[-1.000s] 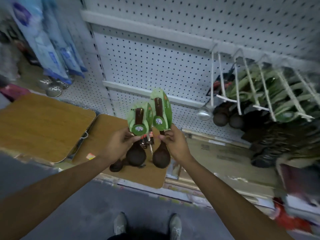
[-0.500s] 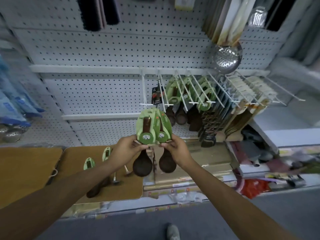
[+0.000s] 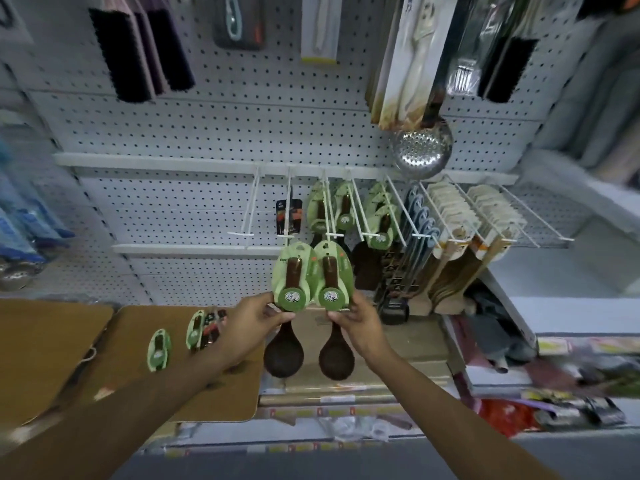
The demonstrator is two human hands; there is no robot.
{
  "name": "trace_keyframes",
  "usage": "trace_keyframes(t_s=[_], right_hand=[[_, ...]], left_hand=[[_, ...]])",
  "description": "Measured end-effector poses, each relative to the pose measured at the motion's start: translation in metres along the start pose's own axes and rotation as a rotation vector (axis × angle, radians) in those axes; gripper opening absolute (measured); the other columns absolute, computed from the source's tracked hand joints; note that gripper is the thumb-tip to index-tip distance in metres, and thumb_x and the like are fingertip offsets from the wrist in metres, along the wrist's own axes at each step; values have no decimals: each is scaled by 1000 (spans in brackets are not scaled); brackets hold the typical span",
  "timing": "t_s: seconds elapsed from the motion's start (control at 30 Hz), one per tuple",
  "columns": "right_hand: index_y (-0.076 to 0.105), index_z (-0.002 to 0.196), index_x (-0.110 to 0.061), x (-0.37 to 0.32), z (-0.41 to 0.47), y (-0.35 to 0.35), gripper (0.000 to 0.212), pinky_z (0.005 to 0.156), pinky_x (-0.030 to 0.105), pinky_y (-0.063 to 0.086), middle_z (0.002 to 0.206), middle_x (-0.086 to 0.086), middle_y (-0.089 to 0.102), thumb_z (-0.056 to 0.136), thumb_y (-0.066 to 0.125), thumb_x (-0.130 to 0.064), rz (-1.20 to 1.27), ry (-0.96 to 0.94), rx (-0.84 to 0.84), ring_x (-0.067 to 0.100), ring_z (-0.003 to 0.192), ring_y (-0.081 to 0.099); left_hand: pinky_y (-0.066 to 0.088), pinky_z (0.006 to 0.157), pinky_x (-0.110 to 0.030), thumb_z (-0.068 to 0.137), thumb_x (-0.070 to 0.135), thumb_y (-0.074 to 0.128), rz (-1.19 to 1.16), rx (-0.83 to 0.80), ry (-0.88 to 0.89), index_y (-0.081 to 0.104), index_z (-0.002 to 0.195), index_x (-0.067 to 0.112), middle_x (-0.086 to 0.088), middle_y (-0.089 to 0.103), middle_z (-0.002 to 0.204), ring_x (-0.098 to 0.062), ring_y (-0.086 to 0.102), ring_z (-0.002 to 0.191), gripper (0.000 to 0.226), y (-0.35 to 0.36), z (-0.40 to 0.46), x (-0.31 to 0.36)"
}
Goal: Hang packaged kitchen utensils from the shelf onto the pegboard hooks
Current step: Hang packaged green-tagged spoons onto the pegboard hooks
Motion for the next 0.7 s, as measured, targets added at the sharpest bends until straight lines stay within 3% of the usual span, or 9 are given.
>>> trace_keyframes(t_s=[0.17, 0.27, 0.4, 0.5, 0.7], right_hand=[[56, 121, 1, 15, 5, -27, 43, 79, 22, 56, 102, 10, 69, 81, 63, 18, 87, 70, 15, 11, 89, 69], [57, 119, 3, 21, 6, -37, 40, 75, 22, 56, 99, 15, 71, 82, 61, 19, 131, 90, 11, 17, 86, 71], [56, 122, 2, 24, 12, -42, 38, 72, 25, 58, 90, 10, 75, 87, 60, 14, 161, 121, 17, 17, 80, 73], [56, 122, 3, 27, 20, -44, 36, 78, 33, 60, 85, 8, 76, 87, 61, 12, 155, 135, 22, 19, 79, 73], [58, 119, 2, 35, 35, -50, 32, 82, 36, 59, 90, 16, 75, 88, 61, 11, 155, 151, 32, 26, 83, 72]], left_hand=[[50, 68, -11, 86, 23, 77, -44, -9, -39, 71, 103, 25, 14, 76, 93, 0, 70, 82, 18, 24, -1, 2], [53, 76, -18, 87, 23, 76, -42, -30, -51, 71, 106, 20, 9, 76, 95, -7, 71, 86, 19, 34, 1, 4], [51, 73, -11, 87, 21, 76, -54, -23, -53, 70, 102, 24, 8, 76, 95, -9, 70, 87, 17, 38, 5, 8], [50, 72, -9, 87, 21, 76, -47, -21, -42, 71, 104, 23, 9, 76, 96, -7, 70, 87, 18, 37, 10, 10], [56, 80, -22, 87, 21, 76, -73, -15, -56, 72, 106, 18, 9, 77, 97, -9, 71, 89, 20, 36, 23, 11]])
Point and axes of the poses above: each hand's wrist, its own z-axis towards the middle knuckle, its own y-axis out of the palm, x = y × z, the point moved 5 cm from there along z, towards the middle knuckle
